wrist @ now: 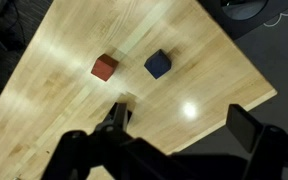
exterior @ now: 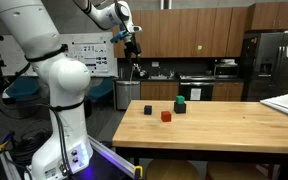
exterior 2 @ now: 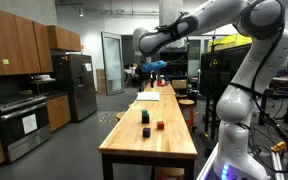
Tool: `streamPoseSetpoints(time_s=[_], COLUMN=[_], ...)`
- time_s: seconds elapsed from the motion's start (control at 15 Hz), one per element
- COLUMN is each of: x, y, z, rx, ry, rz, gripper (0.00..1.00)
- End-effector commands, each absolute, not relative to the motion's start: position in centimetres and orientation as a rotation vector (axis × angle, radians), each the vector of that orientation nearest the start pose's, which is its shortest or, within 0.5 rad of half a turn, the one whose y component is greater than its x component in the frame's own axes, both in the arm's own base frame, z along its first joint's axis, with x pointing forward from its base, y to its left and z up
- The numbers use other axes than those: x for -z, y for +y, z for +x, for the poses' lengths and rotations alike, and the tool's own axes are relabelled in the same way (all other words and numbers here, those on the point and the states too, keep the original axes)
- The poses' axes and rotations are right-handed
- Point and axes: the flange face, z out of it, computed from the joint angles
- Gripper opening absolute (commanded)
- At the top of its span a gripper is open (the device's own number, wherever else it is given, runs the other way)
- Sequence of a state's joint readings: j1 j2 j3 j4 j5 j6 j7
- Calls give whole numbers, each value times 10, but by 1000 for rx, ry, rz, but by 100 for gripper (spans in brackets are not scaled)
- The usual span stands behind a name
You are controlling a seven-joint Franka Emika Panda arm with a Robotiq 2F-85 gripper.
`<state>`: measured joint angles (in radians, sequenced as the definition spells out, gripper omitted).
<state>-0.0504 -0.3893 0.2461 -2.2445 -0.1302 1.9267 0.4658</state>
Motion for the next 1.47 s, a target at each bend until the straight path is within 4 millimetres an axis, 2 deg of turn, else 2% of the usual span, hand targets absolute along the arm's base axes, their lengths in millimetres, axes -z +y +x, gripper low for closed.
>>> streamPoseSetpoints(time_s=[0.0,0.4,0.6,0.87,1.2,1.4], x=[-524,-524,-517,-499,-456,-430], y=[87,87,78,46,-11,-37], z=[437,437,442,448,462,474], rx=[206,206,198,165,199,248], ry=[403,403,440,533,729,885], rz=[-3297,-3297,-3283,-3248,-3179,-3132], gripper=[100,100,100,100,100,100])
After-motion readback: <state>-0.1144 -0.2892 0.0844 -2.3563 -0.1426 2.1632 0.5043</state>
